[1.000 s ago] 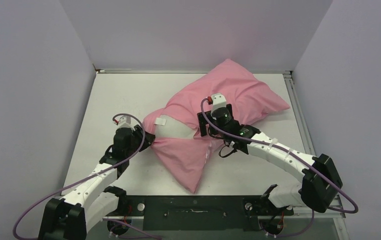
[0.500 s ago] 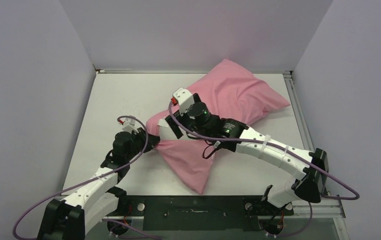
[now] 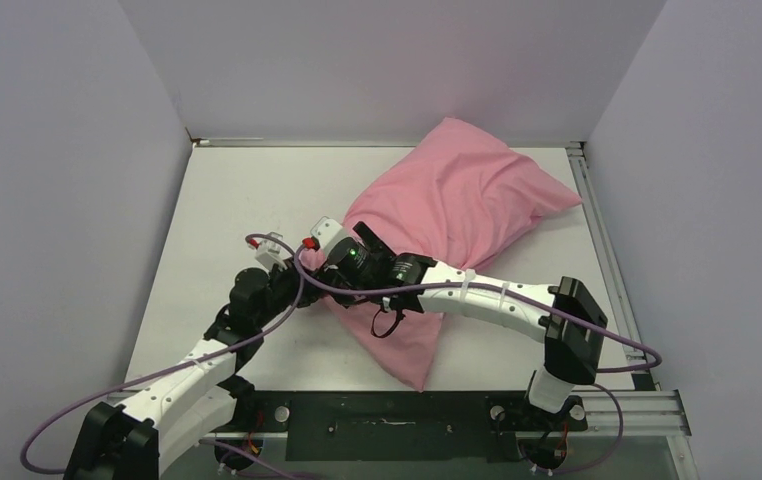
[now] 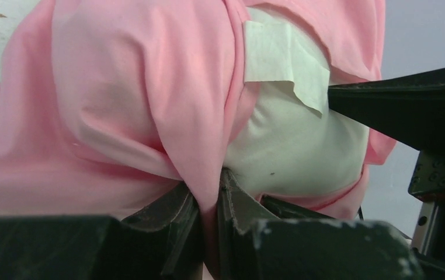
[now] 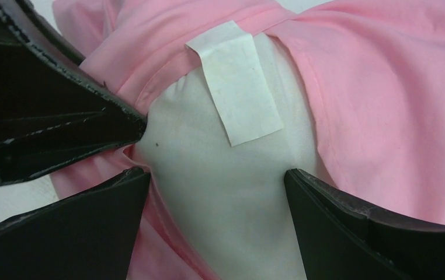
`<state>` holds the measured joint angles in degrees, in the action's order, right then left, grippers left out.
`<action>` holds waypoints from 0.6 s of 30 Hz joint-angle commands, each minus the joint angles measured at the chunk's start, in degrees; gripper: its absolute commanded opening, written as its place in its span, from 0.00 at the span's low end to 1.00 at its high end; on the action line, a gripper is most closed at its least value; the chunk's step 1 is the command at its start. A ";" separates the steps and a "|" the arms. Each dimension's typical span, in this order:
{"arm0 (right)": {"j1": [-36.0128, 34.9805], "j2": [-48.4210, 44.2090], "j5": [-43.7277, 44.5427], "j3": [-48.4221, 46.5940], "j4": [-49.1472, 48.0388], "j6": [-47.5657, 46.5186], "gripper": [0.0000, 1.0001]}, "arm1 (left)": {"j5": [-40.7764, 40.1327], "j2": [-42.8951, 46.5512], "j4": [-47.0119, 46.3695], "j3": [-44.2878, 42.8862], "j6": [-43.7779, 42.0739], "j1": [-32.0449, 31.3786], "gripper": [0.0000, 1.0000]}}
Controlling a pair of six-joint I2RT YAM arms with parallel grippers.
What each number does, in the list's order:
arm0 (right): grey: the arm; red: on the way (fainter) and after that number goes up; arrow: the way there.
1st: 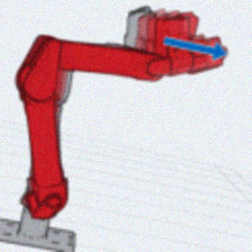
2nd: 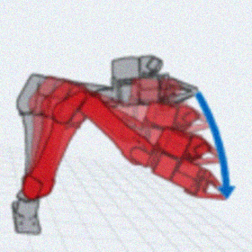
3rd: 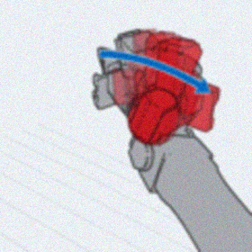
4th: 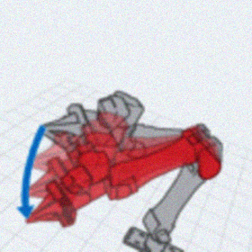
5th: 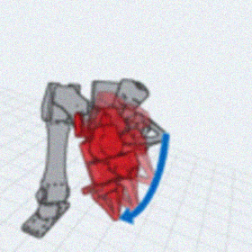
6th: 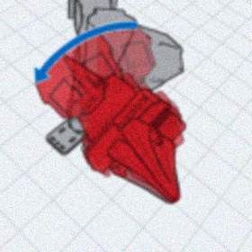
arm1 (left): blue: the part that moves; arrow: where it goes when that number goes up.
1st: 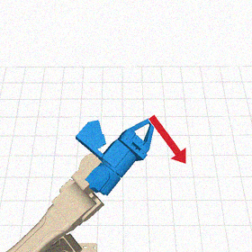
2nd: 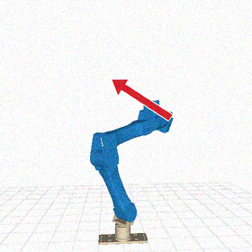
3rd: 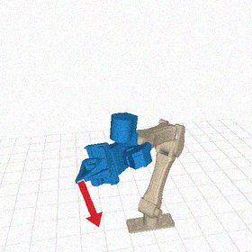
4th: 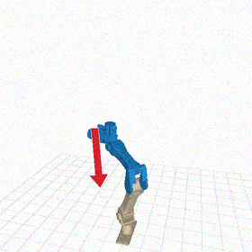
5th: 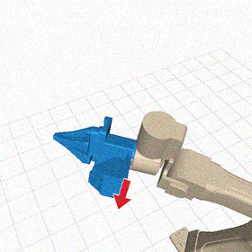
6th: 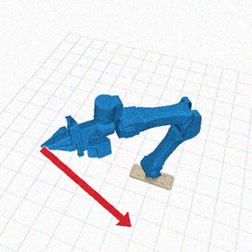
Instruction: Remove the pillowcase from the pillow
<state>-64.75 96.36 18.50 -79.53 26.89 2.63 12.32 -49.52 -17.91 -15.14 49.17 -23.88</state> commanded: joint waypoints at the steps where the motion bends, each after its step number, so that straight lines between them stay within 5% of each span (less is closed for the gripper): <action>1: -0.39 1.54 9.69 -1.76 0.08 2.16 0.90 | 0.68 -0.23 -6.89 -1.00 0.76 -2.65 0.13; 9: -0.25 2.83 14.14 -0.38 -2.16 2.03 0.90 | -2.46 -0.13 -5.89 -1.68 0.04 -6.75 0.13; 12: 0.33 3.00 14.26 0.62 -2.32 2.81 0.97 | -3.42 0.50 -4.35 -1.98 -0.82 -7.05 0.13; 14: 0.70 2.91 13.56 0.92 -2.30 3.33 0.89 | -4.05 0.92 -3.23 -2.13 -1.20 -7.06 0.13; 18: 1.65 2.51 13.42 1.53 -2.34 3.81 0.53 | -5.41 2.22 -1.25 -2.10 -1.77 -7.06 0.13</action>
<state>-64.99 98.30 28.38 -78.96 26.17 5.08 7.73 -49.25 -19.27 -15.14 48.82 -30.35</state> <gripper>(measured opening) 0.682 0.130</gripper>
